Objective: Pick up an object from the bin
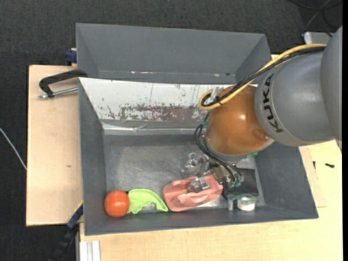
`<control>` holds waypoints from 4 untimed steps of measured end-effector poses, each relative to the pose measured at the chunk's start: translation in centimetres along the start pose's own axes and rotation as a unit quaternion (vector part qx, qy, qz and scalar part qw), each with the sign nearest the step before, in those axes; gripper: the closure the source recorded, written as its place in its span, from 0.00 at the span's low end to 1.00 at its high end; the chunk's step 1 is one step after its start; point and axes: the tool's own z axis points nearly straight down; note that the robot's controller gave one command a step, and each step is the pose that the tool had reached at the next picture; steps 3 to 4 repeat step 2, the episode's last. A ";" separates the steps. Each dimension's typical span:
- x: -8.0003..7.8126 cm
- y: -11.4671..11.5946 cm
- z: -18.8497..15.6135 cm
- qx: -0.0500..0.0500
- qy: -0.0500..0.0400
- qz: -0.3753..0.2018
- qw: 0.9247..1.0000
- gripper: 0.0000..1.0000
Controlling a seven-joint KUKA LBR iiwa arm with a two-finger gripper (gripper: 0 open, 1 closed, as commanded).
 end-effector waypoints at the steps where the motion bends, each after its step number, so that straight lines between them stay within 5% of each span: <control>1: 0.5 -0.4 -3.6 -0.003 -0.004 -0.014 1.000 1.00; 2: 1.3 -0.1 -11.0 -0.003 -0.006 -0.008 1.000 1.00; 4: 1.3 -0.1 -11.0 -0.003 -0.006 -0.008 1.000 1.00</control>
Offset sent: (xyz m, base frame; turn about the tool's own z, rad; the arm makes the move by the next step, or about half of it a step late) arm -0.0114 -0.0035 0.1149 -0.0138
